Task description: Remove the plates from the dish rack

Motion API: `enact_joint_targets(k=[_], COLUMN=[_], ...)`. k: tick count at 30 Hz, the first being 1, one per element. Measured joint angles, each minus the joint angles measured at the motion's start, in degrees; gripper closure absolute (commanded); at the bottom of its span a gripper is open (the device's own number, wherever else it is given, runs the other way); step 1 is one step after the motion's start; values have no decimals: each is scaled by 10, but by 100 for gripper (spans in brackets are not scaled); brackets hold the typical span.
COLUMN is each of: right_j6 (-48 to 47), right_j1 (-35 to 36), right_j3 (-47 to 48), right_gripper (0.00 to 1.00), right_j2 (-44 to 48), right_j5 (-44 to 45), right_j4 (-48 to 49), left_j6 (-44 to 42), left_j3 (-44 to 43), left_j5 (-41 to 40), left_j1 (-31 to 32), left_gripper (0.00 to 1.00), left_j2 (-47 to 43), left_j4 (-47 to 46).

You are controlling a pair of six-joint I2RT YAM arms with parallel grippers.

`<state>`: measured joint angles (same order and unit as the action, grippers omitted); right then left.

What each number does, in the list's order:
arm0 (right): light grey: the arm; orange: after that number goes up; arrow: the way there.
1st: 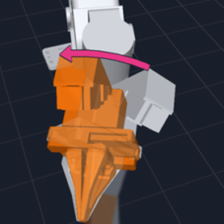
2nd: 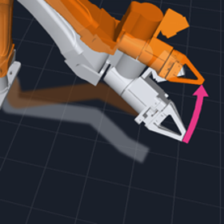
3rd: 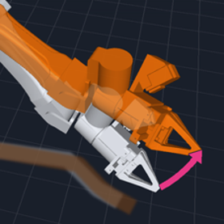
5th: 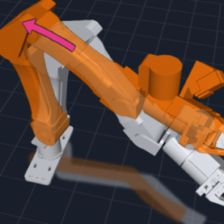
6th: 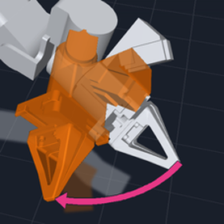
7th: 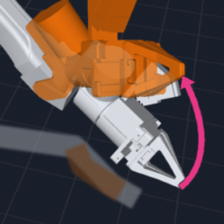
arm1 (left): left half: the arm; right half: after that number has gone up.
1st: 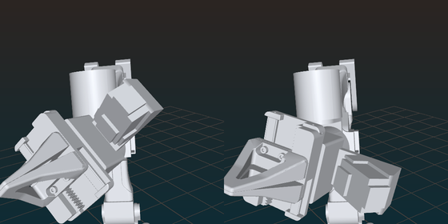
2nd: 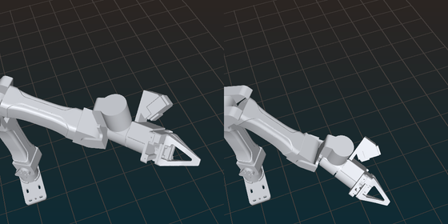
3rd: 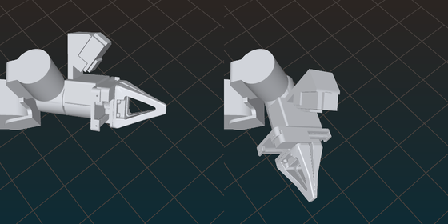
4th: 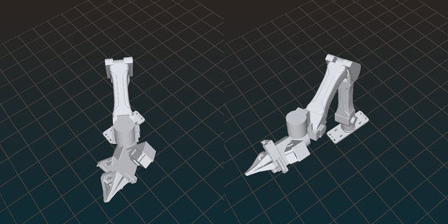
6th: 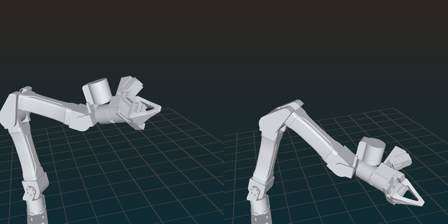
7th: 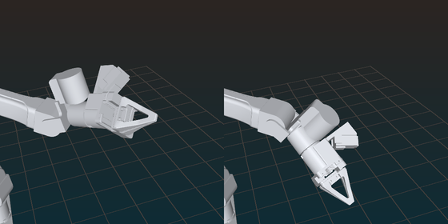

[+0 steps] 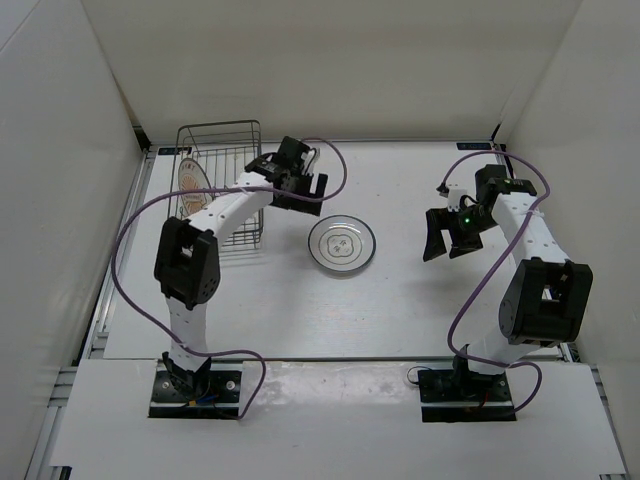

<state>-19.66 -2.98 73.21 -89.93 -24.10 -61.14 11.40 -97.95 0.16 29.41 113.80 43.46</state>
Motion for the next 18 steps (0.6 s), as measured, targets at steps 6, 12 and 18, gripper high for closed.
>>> enact_joint_targets(k=[6,12,18], right_j6=[7,25,31], right_j1=[0,0,0], right_j3=[0,1,5], right_gripper=[10,10,10], right_j2=[0,-1,-6], right_j5=[0,10,19], right_j4=[2,18,30], left_j6=[-47,-95,-127], left_j3=[-53,-54,-54], left_j5=[-44,-87,-127], left_j1=[-39,-146,-242], left_gripper=[1,1,2], left_j2=[-78,-177,-191], left_j4=[-11,-44,-45])
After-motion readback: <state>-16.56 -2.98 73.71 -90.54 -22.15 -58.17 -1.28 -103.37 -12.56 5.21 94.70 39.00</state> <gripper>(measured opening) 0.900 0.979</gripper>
